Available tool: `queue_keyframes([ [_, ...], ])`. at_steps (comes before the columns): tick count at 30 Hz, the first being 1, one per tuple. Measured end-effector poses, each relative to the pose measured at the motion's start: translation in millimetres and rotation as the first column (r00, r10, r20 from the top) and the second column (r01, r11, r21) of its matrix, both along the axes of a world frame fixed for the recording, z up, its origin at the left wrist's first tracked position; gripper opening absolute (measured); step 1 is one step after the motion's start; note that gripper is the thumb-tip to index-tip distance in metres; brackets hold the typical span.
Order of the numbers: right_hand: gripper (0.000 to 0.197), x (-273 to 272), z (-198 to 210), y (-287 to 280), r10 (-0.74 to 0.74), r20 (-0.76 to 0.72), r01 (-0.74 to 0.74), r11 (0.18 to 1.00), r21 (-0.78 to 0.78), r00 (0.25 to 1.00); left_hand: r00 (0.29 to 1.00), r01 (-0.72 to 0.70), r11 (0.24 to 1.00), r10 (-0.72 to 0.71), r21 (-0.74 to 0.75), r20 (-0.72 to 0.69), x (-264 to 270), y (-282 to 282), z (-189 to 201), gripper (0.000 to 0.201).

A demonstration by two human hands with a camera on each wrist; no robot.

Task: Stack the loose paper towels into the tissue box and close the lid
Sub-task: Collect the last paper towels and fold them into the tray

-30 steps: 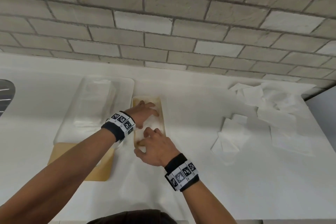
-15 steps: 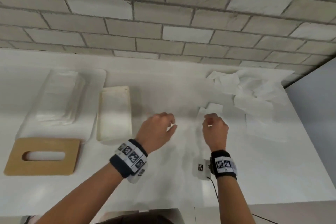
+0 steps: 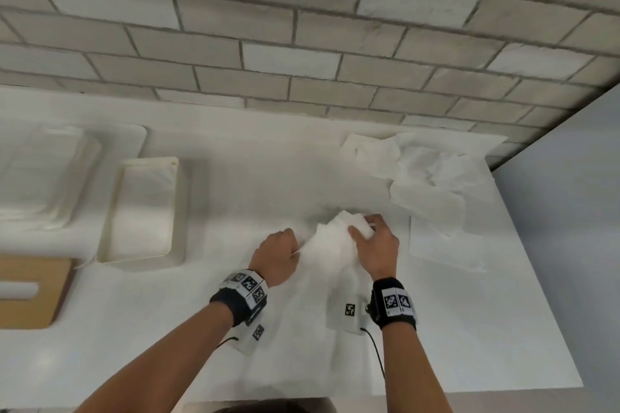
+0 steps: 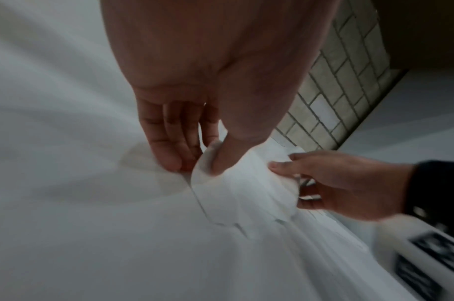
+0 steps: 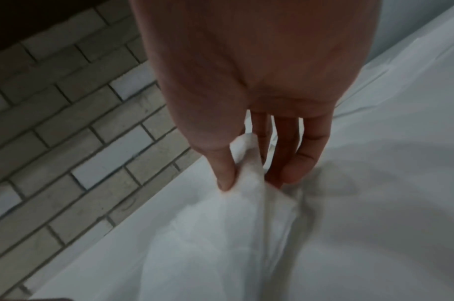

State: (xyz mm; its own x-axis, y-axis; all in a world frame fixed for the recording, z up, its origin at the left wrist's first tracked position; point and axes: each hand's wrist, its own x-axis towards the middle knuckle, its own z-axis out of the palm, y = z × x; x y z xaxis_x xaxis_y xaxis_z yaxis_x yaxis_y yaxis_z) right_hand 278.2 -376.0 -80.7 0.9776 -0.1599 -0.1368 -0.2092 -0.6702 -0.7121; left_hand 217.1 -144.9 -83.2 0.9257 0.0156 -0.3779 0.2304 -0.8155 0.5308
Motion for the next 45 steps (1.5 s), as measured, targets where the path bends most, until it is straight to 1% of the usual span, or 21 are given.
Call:
queue_keyframes([
  [2, 0.019, -9.7, 6.2, -8.0, -0.048, 0.016, 0.048, 0.998, 0.031, 0.999, 0.994, -0.089, 0.992, 0.094, -0.091, 0.059, 3.5, 14.0, 5.7, 0.005],
  [4, 0.015, -16.3, 7.7, -15.4, -0.052, 0.038, 0.05, 0.997, 0.054, 0.998, 0.967, -0.166, 0.968, 0.197, -0.189, 0.161, 7.8, 29.6, 20.1, 0.015],
  [6, 0.013, -23.2, 7.6, -21.4, -0.035, 0.043, 0.031, 0.995, 0.097, 0.998, 0.933, -0.188, 0.951, 0.251, -0.247, 0.259, 11.7, 44.3, 40.8, 0.026],
  [7, 0.014, -25.2, 9.1, -24.0, -0.021, 0.039, 0.017, 0.993, 0.116, 0.999, 0.92, -0.174, 0.948, 0.253, -0.265, 0.299, 14.2, 50.2, 53.2, 0.029],
  [10, 0.03, -26.5, 13.2, -28.4, 0.008, -0.009, -0.006, 0.985, 0.174, 1.0, 0.889, -0.128, 0.949, 0.239, -0.289, 0.39, 24.0, 61.2, 91.6, 0.03],
  [12, 0.028, -24.6, 14.3, -30.0, 0.04, -0.006, -0.039, 0.985, 0.171, 0.999, 0.864, -0.119, 0.945, 0.25, -0.305, 0.437, 32.4, 62.2, 117.0, 0.024],
  [15, 0.019, -21.9, 19.0, -27.8, 0.116, 0.067, -0.124, 0.985, 0.123, 0.991, 0.825, -0.108, 0.95, 0.249, -0.291, 0.508, 43.6, 58.8, 147.1, 0.01],
  [18, 0.019, -19.5, 21.0, -23.8, 0.164, 0.097, -0.173, 0.98, 0.097, 0.982, 0.8, -0.091, 0.974, 0.195, -0.207, 0.568, 55.6, 57.1, 157.7, 0.015],
  [22, 0.019, -18.0, 13.5, -23.8, 0.219, 0.017, -0.218, 0.975, -0.048, 0.976, 0.848, -0.072, 0.995, 0.095, -0.064, 0.522, 68.3, 59.4, 142.6, 0.025],
  [23, 0.021, -19.2, 13.4, -23.4, 0.219, 0.043, -0.216, 0.974, -0.069, 0.975, 0.855, -0.059, 0.997, 0.073, -0.043, 0.514, 69.5, 61.0, 139.1, 0.025],
  [24, 0.024, -20.9, 15.2, -22.9, 0.204, 0.102, -0.198, 0.978, -0.067, 0.974, 0.854, -0.049, 0.998, 0.061, -0.038, 0.517, 70.1, 62.2, 137.3, 0.025],
  [26, 0.025, -23.6, 25.3, -21.7, 0.135, 0.245, -0.149, 0.988, 0.042, 0.96, 0.853, -0.041, 0.997, 0.069, -0.066, 0.517, 71.5, 65.8, 136.3, 0.027],
  [27, 0.024, -24.8, 32.2, -22.1, 0.104, 0.295, -0.145, 0.982, 0.123, 0.95, 0.86, -0.043, 0.995, 0.08, -0.085, 0.504, 71.7, 66.7, 137.5, 0.029],
  [28, 0.022, -25.5, 39.8, -22.7, 0.079, 0.313, -0.15, 0.966, 0.209, 0.946, 0.873, -0.042, 0.994, 0.087, -0.103, 0.48, 71.4, 66.2, 139.4, 0.029],
  [31, 0.014, -23.2, 64.8, -19.5, 0.057, 0.279, -0.175, 0.89, 0.42, 0.959, 0.902, -0.027, 0.986, 0.094, -0.163, 0.422, 71.2, 64.2, 144.8, 0.03],
  [34, 0.014, -19.4, 85.2, -13.2, 0.04, 0.258, -0.183, 0.808, 0.56, 0.965, 0.886, 0.078, 0.974, 0.031, -0.215, 0.462, 69.3, 54.9, 152.2, 0.026],
  [35, 0.014, -18.8, 91.1, -10.8, 0.041, 0.258, -0.191, 0.782, 0.593, 0.965, 0.877, 0.123, 0.97, -0.008, -0.209, 0.48, 68.8, 52.3, 152.7, 0.026],
  [37, 0.011, -19.2, 102.2, -5.4, 0.034, 0.259, -0.2, 0.735, 0.647, 0.965, 0.869, 0.176, 0.966, -0.063, -0.187, 0.491, 67.3, 46.7, 152.4, 0.034],
  [41, 0.01, -23.6, 122.8, 9.2, 0.005, 0.278, -0.215, 0.646, 0.732, 0.961, 0.898, 0.192, 0.955, -0.079, -0.225, 0.432, 66.2, 32.5, 154.9, 0.045],
  [43, 0.013, -24.8, 127.9, 17.6, 0.001, 0.278, -0.216, 0.631, 0.745, 0.961, 0.923, 0.183, 0.926, -0.046, -0.329, 0.382, 64.7, 25.4, 162.0, 0.044],
  [45, 0.017, -25.3, 129.7, 25.7, -0.007, 0.279, -0.212, 0.63, 0.747, 0.96, 0.953, 0.17, 0.849, -0.013, -0.501, 0.301, 62.2, 20.0, 170.4, 0.036],
])
